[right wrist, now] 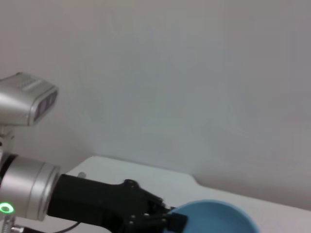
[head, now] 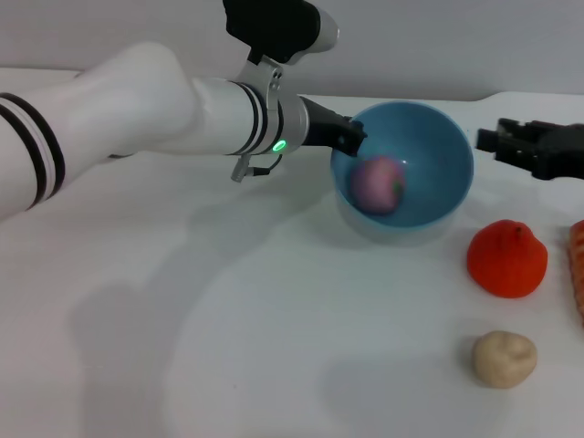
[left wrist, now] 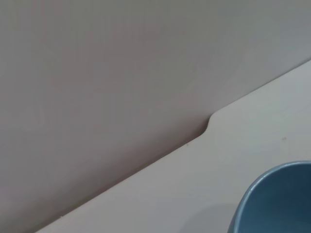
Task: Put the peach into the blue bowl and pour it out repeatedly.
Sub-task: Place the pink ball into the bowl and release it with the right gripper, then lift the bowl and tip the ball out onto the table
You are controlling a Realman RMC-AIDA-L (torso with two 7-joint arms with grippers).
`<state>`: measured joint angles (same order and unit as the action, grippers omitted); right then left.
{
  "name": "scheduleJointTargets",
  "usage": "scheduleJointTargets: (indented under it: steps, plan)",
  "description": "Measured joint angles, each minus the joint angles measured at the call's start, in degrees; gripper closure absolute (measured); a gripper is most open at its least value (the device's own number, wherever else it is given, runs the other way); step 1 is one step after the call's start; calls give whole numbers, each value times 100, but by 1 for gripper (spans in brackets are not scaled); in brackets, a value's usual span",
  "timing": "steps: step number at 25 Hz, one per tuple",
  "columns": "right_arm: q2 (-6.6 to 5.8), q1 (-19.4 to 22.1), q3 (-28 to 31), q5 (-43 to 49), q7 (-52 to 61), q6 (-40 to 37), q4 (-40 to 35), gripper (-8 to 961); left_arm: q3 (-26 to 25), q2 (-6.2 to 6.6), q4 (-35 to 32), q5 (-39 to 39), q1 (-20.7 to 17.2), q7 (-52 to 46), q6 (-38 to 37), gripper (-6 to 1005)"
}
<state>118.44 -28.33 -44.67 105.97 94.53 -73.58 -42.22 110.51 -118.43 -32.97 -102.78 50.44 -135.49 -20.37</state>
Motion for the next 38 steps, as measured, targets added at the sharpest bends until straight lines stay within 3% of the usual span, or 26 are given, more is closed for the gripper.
scheduleJointTargets:
  steps: [5, 9, 16, 20, 24, 34, 38]
  plan:
    - [10, 784, 375, -833, -596, -24, -63, 488, -5, -7, -106, -541, 8, 30, 154, 1000]
    - [3, 1370, 1141, -1234, -1371, -182, 525, 486, -4, -19, -252, -1263, 93, 32, 372, 1000]
    - [1, 1906, 2368, -1242, -2388, -287, 1544, 486, 279, -50, -594, -2135, 73, 32, 1491, 1000]
    - [-2, 2001, 2631, -1236, -2540, -293, 1747, 486, 799, -56, -733, -2724, 13, 84, 1971, 1000]
    - [-6, 1964, 2655, -1217, -2554, -294, 1812, 486, 1241, -64, -1057, -3159, -299, 596, 2487, 1000]
    - [-9, 1881, 2661, -1207, -2559, -295, 1834, 485, 2450, -66, -1510, -3189, -1211, 3558, 4110, 1000]
    - [-8, 1847, 2644, -1205, -2561, -311, 1838, 485, 2680, -66, -1585, -3192, -1396, 4062, 4487, 1000]
